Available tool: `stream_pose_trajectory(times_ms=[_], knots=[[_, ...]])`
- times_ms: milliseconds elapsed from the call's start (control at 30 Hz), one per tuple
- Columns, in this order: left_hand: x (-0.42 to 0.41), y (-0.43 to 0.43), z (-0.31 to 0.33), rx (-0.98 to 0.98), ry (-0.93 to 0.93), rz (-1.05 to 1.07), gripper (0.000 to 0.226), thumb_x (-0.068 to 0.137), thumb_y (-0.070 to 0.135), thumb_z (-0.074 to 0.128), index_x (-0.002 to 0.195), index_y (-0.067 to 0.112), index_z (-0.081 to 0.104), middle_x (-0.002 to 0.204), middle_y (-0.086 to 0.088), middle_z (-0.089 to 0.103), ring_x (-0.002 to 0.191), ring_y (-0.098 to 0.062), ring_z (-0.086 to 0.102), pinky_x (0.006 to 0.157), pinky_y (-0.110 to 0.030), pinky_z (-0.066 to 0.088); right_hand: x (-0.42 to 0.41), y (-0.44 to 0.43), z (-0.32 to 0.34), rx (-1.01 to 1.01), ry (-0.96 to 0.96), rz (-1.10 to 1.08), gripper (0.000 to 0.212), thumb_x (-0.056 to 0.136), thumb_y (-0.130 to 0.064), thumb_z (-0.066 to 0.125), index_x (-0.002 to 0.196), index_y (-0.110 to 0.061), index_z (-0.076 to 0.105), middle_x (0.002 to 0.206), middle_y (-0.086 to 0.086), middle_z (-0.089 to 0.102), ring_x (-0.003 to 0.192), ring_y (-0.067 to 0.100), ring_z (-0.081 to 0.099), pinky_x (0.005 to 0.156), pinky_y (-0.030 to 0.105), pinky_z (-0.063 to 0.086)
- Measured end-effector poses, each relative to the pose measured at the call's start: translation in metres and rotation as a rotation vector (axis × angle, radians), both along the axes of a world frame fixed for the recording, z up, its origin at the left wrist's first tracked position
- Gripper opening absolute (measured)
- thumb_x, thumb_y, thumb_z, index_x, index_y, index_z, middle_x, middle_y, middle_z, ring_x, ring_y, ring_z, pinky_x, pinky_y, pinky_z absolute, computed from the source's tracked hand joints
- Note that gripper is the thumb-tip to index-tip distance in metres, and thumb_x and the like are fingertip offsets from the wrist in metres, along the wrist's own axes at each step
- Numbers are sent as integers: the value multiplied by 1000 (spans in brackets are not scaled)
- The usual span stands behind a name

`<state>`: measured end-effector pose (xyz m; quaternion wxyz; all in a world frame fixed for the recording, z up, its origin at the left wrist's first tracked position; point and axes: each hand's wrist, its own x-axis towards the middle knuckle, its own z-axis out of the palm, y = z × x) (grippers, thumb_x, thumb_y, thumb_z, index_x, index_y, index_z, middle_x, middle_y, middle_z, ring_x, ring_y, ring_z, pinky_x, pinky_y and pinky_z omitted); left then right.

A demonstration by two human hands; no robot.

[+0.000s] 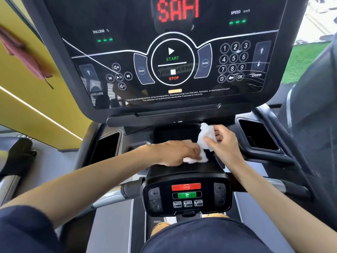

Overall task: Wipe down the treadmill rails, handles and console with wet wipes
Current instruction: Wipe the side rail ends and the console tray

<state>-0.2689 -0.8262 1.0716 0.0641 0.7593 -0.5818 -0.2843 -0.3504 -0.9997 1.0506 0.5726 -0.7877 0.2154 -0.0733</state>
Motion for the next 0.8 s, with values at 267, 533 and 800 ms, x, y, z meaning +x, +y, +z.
stream_pose_trajectory(times_ms=[267, 533, 800], knots=[[35, 81, 0, 43, -58, 190, 74, 67, -22, 40, 126, 17, 62, 128, 2, 53, 119, -17, 45, 94, -34, 41, 1, -2, -1, 11, -1, -68, 27, 80, -11, 67, 106, -15, 65, 87, -1, 69, 83, 16, 66, 74, 31, 55], [21, 17, -4, -34, -66, 88, 77, 69, -21, 41, 136, 15, 53, 138, 0, 47, 127, -20, 39, 99, -29, 35, -2, -3, 1, 1, -25, -80, 25, 80, -9, 68, 102, -21, 63, 88, 1, 69, 84, 19, 65, 74, 32, 54], [17, 62, -4, 34, 40, 56, 74, 66, -23, 40, 123, 17, 65, 123, 6, 54, 112, -10, 42, 81, -28, 41, -1, -2, 2, -4, -20, -96, 26, 80, -10, 67, 104, -18, 64, 89, -5, 68, 85, 13, 65, 72, 24, 53]])
